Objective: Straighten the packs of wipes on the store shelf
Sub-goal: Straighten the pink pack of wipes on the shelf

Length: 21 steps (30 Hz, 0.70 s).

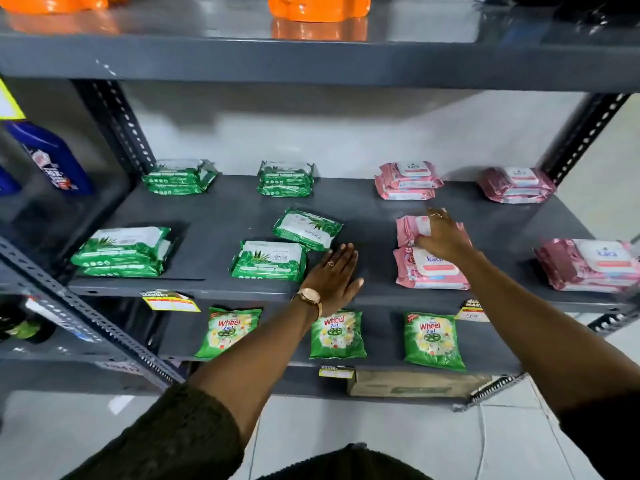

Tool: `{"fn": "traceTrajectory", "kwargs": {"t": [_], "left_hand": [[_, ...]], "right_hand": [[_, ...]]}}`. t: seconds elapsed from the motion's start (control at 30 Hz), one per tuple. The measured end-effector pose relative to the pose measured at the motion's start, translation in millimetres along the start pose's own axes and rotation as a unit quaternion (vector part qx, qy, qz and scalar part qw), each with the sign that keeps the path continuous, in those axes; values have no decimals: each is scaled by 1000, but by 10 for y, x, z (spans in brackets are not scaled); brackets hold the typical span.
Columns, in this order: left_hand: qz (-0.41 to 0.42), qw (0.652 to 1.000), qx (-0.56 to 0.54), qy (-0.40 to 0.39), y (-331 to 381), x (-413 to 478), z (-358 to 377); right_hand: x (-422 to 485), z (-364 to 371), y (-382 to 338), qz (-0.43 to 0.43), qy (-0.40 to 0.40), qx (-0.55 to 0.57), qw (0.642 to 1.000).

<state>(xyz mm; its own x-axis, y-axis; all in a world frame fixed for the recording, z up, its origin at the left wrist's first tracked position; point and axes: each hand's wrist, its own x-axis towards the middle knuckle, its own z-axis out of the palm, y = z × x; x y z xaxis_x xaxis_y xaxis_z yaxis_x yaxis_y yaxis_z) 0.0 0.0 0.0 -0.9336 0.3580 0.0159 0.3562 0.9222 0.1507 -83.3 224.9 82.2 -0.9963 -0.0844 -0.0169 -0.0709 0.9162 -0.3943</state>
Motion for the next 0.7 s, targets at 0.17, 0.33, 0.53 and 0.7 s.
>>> {"fn": "traceTrajectory", "kwargs": {"t": [0.17, 0.33, 0.53, 0.7], "left_hand": [[6, 1000, 12, 11, -29, 2, 40], [10, 999, 5, 33, -59, 13, 66], [14, 998, -4, 59, -65, 14, 101], [12, 998, 3, 55, -61, 8, 107]], "right_hand": [[268, -53, 42, 30, -95, -32, 995], [413, -216, 26, -5, -140, -71, 988], [278, -640, -19, -54, -82, -48, 994], [-43, -821, -140, -79, -110, -73, 988]]}}
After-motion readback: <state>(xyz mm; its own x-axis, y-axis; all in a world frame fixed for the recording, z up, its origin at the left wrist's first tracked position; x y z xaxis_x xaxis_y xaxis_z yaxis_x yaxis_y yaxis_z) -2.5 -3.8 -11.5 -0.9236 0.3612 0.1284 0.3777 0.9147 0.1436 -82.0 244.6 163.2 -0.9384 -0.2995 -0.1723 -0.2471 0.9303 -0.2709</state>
